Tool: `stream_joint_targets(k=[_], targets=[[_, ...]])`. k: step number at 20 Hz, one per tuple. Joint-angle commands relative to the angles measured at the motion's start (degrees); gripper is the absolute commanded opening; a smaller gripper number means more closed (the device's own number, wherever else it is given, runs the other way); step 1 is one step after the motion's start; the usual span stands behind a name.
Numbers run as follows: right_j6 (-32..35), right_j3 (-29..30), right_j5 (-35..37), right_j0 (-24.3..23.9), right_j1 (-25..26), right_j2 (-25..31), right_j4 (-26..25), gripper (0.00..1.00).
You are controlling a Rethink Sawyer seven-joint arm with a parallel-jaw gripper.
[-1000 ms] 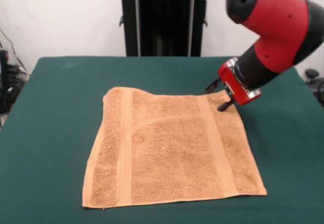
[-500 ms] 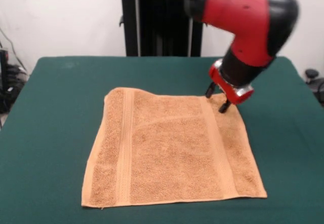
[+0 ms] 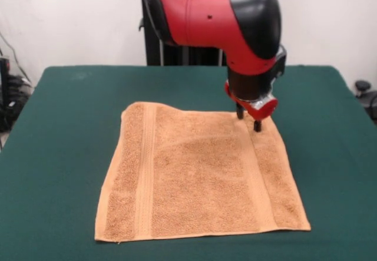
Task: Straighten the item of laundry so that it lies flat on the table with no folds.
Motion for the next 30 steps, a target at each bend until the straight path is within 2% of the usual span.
stream_joint_targets(k=[1, 5, 8, 13, 17, 19, 23, 29, 30], targets=[[-2.7, -2.46, -34.98, 0.71, 16.34, 24.27, -5.21, 1.0], [-2.0, -3.31, -35.96, -1.45, 17.95, 26.63, -9.63, 1.0], [-3.57, -3.24, -38.45, -5.99, 21.44, 31.6, -14.3, 1.0], [-5.67, -4.07, -41.66, -12.66, 27.6, 38.86, -24.35, 1.0], [-7.95, -5.93, -41.82, -19.85, 35.84, 46.71, -36.43, 1.0], [-7.99, -6.54, -40.65, -22.1, 38.49, 49.16, -40.43, 1.0], [-6.29, -7.46, -39.78, -24.19, 41.02, 51.68, -46.6, 1.0], [-4.55, -8.31, -38.46, -26.51, 43.94, 54.4, -52.88, 1.0], [-3.72, -8.31, -38.71, -26.0, 43.18, 53.88, -52.56, 1.0]])
